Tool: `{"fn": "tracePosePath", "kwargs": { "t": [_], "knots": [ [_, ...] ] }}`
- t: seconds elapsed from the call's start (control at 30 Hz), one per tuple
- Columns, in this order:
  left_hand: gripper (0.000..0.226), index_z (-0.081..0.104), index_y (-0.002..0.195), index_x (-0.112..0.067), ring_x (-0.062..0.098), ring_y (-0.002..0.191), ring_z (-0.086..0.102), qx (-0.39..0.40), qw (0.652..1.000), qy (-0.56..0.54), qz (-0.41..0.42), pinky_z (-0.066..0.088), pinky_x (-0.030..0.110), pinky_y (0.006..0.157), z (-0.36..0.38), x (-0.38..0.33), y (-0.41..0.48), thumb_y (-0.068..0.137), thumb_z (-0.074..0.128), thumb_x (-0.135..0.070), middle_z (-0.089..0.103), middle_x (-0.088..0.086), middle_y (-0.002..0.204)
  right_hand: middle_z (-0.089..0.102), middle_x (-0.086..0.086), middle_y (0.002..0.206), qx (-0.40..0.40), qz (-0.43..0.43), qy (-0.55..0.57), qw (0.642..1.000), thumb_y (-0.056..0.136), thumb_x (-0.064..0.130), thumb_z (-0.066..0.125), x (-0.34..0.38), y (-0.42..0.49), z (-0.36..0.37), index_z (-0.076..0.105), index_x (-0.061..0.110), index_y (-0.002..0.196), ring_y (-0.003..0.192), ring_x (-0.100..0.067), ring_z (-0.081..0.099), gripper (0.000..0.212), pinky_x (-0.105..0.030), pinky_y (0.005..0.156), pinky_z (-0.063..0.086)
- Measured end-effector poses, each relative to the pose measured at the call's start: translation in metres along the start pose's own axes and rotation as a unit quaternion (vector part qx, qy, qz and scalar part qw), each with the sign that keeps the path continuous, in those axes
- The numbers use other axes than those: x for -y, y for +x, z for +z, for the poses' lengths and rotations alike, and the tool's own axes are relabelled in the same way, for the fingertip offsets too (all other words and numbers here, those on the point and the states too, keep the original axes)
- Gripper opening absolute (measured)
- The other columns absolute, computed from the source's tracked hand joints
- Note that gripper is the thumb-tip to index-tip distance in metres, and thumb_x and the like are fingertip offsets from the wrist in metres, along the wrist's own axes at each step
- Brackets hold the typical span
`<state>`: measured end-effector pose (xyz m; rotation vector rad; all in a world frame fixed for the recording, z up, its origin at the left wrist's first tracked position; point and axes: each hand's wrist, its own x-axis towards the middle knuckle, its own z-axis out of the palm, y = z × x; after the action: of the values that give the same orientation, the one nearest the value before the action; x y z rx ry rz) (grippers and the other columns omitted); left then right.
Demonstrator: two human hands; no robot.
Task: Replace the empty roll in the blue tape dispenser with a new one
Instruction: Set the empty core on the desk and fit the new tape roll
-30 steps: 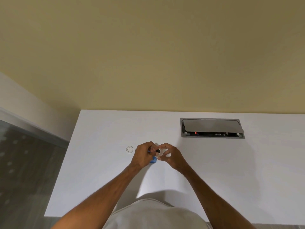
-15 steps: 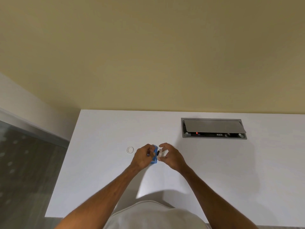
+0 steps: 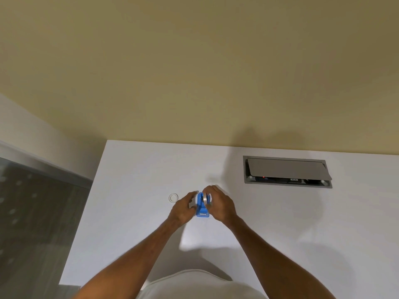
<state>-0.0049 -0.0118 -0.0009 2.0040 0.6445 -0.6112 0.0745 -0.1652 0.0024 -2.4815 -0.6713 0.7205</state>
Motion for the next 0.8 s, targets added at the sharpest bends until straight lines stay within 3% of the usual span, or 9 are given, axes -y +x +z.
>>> {"fn": "tracePosePath", "kwargs": {
  "t": [0.43,0.8],
  "knots": [
    [0.067,0.036,0.164,-0.038,0.026,0.135,0.063,0.037,0.999,0.030,-0.007,0.050,0.036,0.112,0.006,0.006,0.010,0.104,0.055,-0.016,0.065,0.001,0.149,0.061,0.000,0.134,0.009,0.016,-0.023,1.000,0.096,0.024,0.071,-0.004,0.013,0.012,0.058,0.016,0.135,0.121,-0.018,0.061,0.042,-0.031,0.100,0.057],
    [0.062,0.038,0.165,-0.029,0.026,0.149,0.053,0.043,0.998,0.038,-0.016,0.043,0.040,0.125,0.006,0.008,0.013,0.106,0.057,-0.020,0.053,0.003,0.163,0.060,-0.001,0.137,0.010,0.036,-0.029,0.999,0.098,0.028,0.070,-0.006,0.016,0.016,0.057,0.017,0.136,0.123,-0.017,0.061,0.042,-0.030,0.102,0.058]
  ]
}}
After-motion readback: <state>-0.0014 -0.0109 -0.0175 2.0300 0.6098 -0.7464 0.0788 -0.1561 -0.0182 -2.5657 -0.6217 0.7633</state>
